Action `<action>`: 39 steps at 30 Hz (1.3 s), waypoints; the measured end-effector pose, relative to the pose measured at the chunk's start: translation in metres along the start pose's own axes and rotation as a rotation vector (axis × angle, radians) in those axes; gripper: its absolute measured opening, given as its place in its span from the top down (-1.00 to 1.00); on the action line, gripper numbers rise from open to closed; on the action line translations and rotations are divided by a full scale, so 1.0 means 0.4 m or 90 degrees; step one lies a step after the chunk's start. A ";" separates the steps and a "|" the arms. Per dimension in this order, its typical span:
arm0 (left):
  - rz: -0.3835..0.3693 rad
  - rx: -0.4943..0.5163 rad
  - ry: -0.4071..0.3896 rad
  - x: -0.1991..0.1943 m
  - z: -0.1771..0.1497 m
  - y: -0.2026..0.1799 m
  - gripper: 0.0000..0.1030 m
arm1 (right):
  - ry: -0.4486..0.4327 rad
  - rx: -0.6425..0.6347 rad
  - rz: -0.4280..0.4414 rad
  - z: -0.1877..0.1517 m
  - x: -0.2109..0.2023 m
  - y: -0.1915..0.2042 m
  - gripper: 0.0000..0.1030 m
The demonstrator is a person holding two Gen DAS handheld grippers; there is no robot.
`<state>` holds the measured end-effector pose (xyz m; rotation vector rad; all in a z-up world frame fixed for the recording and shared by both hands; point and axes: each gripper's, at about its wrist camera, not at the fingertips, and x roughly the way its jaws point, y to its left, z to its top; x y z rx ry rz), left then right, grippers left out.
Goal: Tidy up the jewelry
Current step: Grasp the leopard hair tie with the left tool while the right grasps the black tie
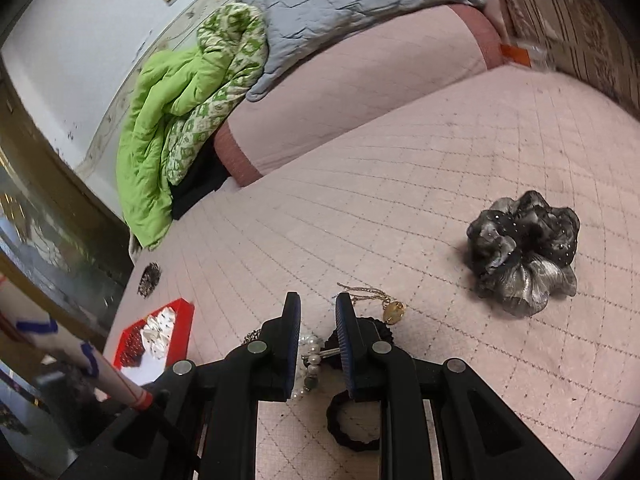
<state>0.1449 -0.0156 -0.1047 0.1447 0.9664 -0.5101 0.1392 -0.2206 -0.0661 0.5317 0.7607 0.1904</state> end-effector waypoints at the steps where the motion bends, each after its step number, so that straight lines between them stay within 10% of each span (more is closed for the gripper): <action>1: -0.001 0.007 0.009 0.013 0.004 0.000 0.53 | -0.001 0.004 0.004 0.001 -0.006 -0.010 0.62; 16: 0.060 -0.009 0.016 0.090 0.024 -0.002 0.87 | 0.013 0.033 0.001 0.003 -0.038 -0.071 0.59; 27: 0.026 -0.033 -0.117 -0.126 -0.010 -0.048 0.89 | 0.130 -0.011 -0.033 -0.083 -0.014 -0.107 0.56; 39: 0.042 -0.044 -0.144 -0.161 -0.038 -0.019 0.88 | 0.187 -0.164 -0.153 -0.141 0.056 -0.039 0.83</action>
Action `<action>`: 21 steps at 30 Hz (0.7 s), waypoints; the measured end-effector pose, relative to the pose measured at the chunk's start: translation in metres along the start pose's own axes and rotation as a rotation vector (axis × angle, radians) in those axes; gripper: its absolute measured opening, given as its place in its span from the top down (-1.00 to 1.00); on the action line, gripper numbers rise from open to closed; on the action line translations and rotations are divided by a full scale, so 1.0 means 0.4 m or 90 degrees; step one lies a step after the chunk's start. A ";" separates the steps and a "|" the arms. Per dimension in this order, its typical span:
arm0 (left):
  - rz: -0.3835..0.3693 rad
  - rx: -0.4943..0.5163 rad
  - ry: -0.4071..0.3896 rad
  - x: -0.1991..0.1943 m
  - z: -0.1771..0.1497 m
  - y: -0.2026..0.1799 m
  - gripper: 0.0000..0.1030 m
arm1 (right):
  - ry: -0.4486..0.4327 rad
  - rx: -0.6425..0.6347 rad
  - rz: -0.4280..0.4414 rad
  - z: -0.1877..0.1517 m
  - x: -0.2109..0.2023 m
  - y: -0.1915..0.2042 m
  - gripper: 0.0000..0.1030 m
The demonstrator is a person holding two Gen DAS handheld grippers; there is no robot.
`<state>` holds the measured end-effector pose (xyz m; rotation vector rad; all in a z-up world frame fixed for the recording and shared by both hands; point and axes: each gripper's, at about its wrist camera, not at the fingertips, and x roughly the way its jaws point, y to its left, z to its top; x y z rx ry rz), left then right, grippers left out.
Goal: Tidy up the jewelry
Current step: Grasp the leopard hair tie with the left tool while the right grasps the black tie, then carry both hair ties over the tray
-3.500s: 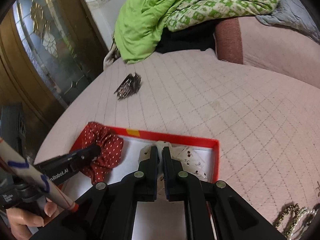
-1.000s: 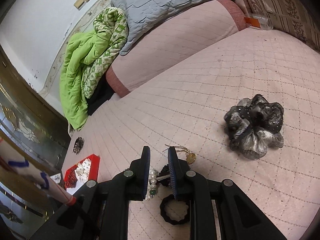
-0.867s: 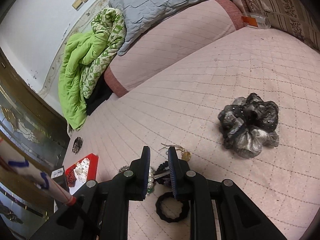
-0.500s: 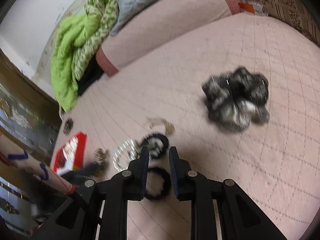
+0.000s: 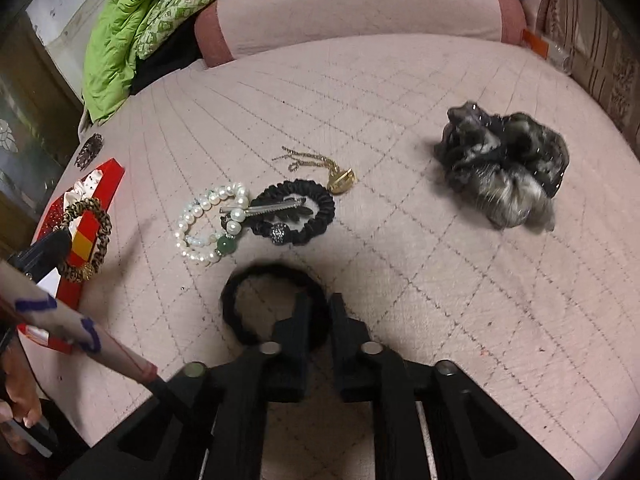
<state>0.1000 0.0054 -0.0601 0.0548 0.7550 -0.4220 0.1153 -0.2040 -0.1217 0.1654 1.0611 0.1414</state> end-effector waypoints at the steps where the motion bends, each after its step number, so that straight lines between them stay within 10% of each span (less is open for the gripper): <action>1: 0.002 0.000 -0.001 -0.001 -0.001 0.002 0.88 | -0.012 0.004 0.001 0.003 -0.010 -0.001 0.84; 12: 0.029 -0.028 -0.029 -0.040 0.001 0.055 0.88 | -0.179 -0.033 0.020 0.047 -0.127 0.091 0.84; 21: 0.053 -0.063 -0.038 -0.080 -0.010 0.136 0.88 | -0.187 -0.094 0.040 0.061 -0.101 0.224 0.83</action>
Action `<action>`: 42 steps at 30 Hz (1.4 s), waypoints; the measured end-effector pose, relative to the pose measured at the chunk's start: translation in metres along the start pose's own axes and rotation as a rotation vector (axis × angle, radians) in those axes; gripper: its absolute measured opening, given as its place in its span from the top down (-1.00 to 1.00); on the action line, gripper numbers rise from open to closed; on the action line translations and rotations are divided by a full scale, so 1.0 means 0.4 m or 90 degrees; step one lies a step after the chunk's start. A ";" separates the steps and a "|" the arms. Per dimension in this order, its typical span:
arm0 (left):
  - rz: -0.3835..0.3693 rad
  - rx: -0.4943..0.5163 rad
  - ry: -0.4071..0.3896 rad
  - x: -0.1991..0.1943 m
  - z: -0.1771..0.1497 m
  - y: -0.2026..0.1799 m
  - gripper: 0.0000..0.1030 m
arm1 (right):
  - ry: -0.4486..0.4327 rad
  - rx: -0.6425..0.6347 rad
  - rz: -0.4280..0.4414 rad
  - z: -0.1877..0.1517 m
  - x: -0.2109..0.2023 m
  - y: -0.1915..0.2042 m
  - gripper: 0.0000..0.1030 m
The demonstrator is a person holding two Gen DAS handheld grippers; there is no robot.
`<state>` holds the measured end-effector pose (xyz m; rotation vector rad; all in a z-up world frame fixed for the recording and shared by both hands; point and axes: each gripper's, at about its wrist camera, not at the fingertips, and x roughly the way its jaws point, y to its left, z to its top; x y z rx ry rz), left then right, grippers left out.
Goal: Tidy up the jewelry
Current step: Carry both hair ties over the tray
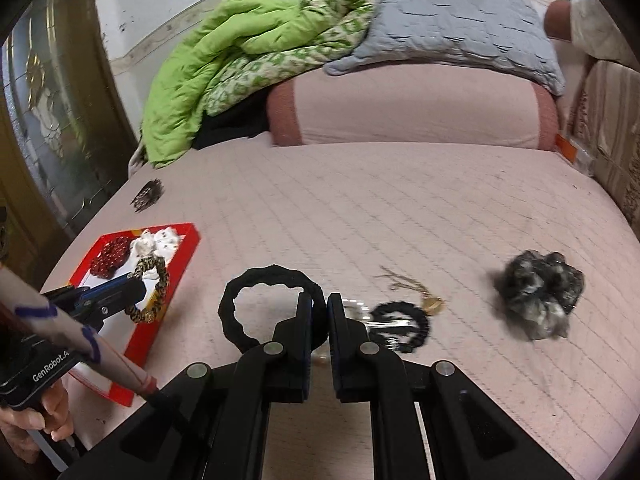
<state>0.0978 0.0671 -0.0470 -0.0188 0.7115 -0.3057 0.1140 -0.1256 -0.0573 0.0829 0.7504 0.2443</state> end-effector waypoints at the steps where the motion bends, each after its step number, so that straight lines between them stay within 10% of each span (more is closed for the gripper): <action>1: 0.001 -0.003 0.000 -0.003 0.000 0.009 0.88 | 0.000 -0.003 0.003 0.001 0.005 0.013 0.83; 27: 0.099 -0.151 0.022 -0.127 -0.077 0.341 0.88 | 0.063 -0.109 0.120 -0.031 0.094 0.356 0.83; 42: 0.135 -0.231 0.066 -0.105 -0.108 0.466 0.88 | 0.141 -0.179 0.097 0.003 0.242 0.539 0.83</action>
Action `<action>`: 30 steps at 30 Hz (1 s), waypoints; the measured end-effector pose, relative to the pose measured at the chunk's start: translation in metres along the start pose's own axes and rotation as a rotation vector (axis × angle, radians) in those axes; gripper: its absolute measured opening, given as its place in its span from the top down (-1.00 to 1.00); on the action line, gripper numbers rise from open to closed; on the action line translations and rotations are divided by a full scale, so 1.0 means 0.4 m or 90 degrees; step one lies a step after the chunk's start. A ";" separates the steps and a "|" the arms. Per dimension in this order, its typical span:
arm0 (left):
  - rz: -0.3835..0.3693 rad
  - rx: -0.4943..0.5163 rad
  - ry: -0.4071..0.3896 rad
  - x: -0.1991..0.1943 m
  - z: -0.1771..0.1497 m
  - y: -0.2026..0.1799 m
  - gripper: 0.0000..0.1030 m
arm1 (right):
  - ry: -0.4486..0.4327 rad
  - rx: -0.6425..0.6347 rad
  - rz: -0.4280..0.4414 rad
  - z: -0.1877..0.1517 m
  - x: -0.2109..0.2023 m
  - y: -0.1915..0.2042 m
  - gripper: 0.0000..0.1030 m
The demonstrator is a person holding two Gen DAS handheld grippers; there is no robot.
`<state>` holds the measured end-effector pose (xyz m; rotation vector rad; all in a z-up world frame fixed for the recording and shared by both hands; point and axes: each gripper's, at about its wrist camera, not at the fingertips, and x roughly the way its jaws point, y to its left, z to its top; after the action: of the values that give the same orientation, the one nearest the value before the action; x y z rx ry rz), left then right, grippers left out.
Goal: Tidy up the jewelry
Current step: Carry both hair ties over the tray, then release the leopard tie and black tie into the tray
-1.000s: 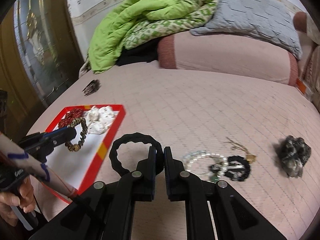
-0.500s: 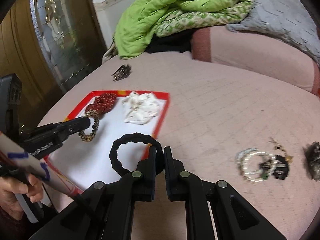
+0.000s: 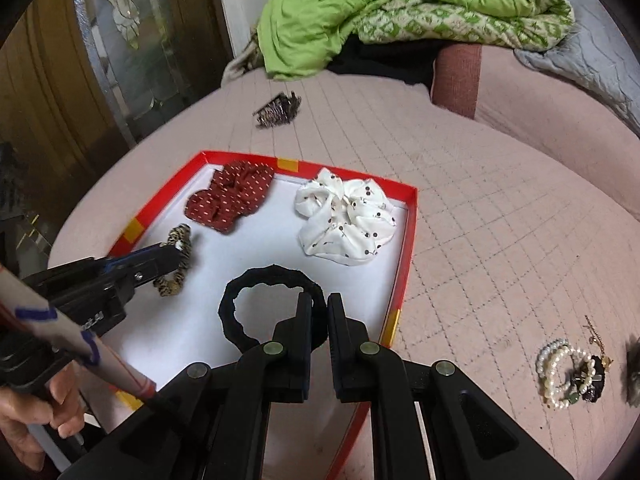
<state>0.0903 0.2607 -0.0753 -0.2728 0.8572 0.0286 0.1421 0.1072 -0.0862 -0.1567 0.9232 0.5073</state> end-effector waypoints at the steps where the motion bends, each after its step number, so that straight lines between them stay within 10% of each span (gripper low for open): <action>1: -0.001 -0.003 0.004 0.007 0.003 -0.003 0.88 | 0.006 0.000 -0.003 0.002 0.008 0.000 0.83; 30: 0.005 -0.031 0.032 0.068 0.018 -0.006 0.88 | 0.050 0.025 -0.005 0.025 0.087 -0.036 0.82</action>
<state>0.1136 0.2578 -0.0906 -0.3172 0.9088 0.0496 0.1737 0.1102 -0.1090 -0.1448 1.0081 0.4788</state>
